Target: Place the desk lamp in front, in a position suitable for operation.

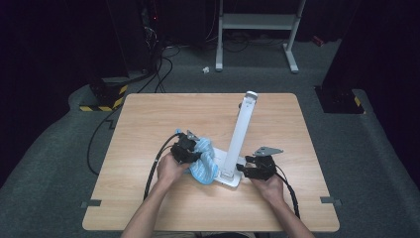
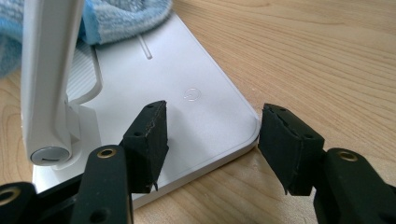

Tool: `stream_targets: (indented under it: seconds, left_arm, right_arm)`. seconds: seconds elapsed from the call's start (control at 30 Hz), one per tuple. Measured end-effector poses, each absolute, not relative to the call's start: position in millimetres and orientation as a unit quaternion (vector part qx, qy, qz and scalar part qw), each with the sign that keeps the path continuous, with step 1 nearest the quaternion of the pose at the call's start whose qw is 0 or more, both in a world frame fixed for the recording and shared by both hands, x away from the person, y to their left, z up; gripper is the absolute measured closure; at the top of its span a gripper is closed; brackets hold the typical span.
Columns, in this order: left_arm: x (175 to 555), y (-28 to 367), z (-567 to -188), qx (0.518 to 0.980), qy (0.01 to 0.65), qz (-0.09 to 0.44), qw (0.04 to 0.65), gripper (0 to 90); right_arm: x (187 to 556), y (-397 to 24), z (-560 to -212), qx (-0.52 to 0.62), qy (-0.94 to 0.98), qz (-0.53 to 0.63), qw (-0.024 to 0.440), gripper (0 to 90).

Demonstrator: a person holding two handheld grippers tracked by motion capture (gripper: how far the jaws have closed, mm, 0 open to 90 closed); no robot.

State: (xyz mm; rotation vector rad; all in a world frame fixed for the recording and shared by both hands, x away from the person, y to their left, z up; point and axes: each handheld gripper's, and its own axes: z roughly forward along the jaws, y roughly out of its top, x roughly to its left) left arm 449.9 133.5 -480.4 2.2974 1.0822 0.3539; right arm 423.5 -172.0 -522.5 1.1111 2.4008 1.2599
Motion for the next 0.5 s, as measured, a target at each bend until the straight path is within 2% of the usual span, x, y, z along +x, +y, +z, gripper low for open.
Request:
stream_targets:
  seconds: [0.17,0.27,0.33,0.43,0.5]
  left_arm:
    - [438.9,136.1,-479.5,0.860,0.392,0.130,0.299,70.1]
    - [429.7,120.8,-476.8,0.873,0.357,0.110,0.314,70.2]
    - [426.1,105.1,-475.4,0.888,0.327,0.134,0.296,70.1]
    - [431.8,89.6,-476.9,0.888,0.321,0.109,0.310,70.0]
    - [436.0,83.1,-479.3,0.889,0.320,0.110,0.309,69.9]
  right_arm:
    - [423.4,-171.9,-522.5,0.378,0.815,0.427,0.105,41.5]
    - [423.3,-171.8,-522.4,0.377,0.815,0.427,0.106,41.5]
    - [423.3,-171.9,-522.4,0.377,0.815,0.427,0.107,41.5]
    - [423.1,-171.8,-522.4,0.376,0.816,0.426,0.107,41.5]
    - [423.1,-171.7,-522.4,0.376,0.816,0.426,0.108,41.5]
